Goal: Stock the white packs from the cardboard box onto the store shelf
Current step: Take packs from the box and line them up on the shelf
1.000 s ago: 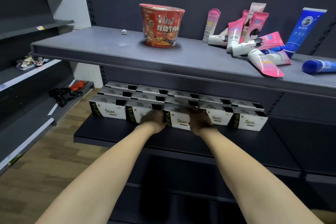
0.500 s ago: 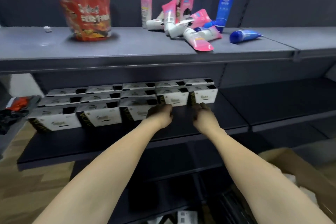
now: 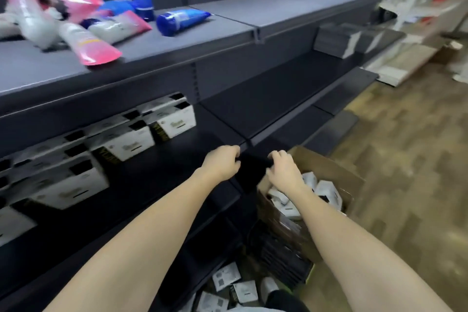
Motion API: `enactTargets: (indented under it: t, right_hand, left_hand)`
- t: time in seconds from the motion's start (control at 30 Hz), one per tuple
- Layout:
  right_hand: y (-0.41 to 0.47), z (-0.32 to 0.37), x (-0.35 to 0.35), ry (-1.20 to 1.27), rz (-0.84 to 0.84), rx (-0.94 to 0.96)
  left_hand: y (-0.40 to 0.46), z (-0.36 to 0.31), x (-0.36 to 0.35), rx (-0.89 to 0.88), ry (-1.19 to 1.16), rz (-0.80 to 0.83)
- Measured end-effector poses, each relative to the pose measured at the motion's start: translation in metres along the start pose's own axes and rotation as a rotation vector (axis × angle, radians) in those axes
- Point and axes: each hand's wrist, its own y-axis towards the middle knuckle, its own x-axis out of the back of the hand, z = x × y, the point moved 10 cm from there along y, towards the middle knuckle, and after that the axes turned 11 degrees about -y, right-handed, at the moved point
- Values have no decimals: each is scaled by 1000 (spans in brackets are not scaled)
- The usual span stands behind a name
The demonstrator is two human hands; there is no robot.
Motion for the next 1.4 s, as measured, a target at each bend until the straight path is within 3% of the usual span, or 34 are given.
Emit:
enactTargets:
  t: [0.33,0.53,0.93,1.13,1.4]
  right_hand:
    - [-25,-148,-61,73,197,-286]
    - [-31,-210,-108,66,336,-347]
    - [-21,-249,-181,-249,622,-201]
    - [-37,-270,-217,-371,853,-184]
    - [-34,-280,-238,-399,951,-214]
  left_hand:
    - [68,-77,-118,-111,34,224]
    - [98,-104,-186,-152,54,338]
    - [141,-111,-279,43,-28,464]
    - [156,-114,-293,64,-29,469]
    - [165,-92,-294,147,-21,488]
